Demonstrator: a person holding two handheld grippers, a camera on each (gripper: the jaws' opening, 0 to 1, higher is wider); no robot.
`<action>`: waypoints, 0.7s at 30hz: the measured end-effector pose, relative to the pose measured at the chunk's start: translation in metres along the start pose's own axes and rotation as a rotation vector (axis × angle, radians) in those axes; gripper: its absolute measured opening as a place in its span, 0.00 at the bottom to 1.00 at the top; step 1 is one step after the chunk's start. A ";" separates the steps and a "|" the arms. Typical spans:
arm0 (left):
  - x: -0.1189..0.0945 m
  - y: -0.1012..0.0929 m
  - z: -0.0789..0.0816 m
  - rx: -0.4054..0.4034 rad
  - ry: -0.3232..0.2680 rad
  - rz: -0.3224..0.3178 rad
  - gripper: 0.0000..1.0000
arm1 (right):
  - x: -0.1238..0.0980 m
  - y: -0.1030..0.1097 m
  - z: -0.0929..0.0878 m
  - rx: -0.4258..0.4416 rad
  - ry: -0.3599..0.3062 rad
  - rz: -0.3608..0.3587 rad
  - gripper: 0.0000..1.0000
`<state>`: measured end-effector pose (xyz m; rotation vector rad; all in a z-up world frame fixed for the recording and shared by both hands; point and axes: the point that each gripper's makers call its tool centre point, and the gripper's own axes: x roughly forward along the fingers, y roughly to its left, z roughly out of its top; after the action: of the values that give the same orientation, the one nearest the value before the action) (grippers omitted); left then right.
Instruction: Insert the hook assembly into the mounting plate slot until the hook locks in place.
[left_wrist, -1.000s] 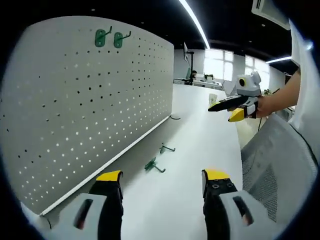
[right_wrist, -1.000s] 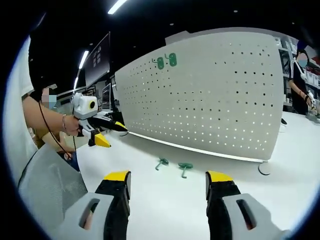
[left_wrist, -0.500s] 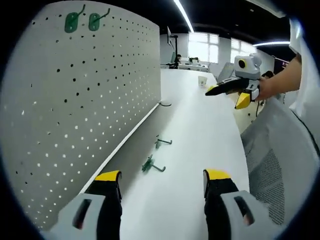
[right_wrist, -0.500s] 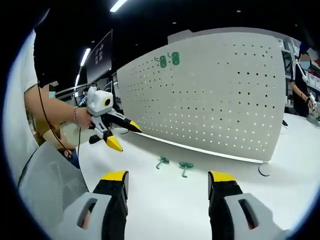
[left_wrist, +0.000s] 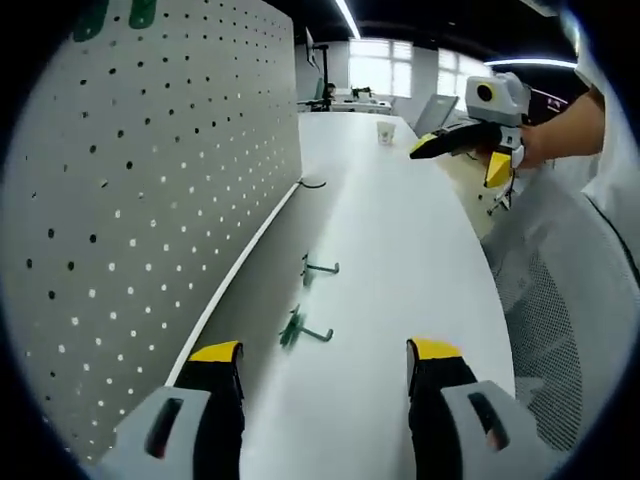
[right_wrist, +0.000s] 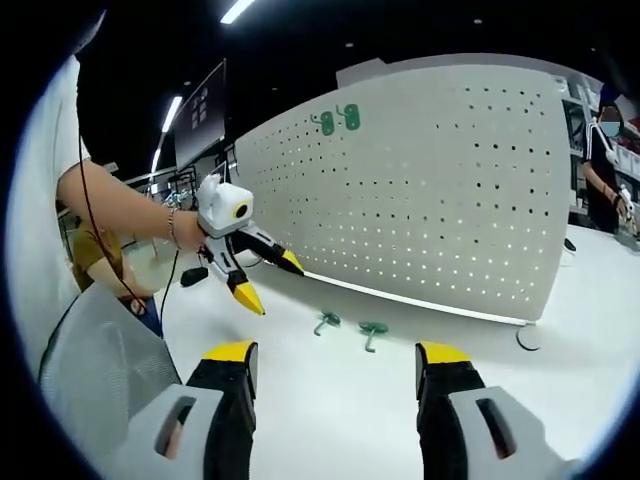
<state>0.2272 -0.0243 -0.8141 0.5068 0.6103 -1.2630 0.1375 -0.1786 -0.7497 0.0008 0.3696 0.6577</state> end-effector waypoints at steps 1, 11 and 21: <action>0.002 0.000 -0.001 0.010 0.010 -0.009 0.68 | -0.001 0.001 0.000 0.000 0.003 0.001 0.62; 0.018 0.003 -0.007 0.069 0.077 -0.069 0.68 | -0.003 0.000 -0.003 0.005 0.012 0.007 0.62; 0.035 0.005 -0.013 0.125 0.148 -0.123 0.67 | -0.002 0.001 -0.009 0.001 0.029 0.011 0.63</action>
<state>0.2367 -0.0395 -0.8466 0.6788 0.6978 -1.3945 0.1317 -0.1801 -0.7574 -0.0057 0.3982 0.6690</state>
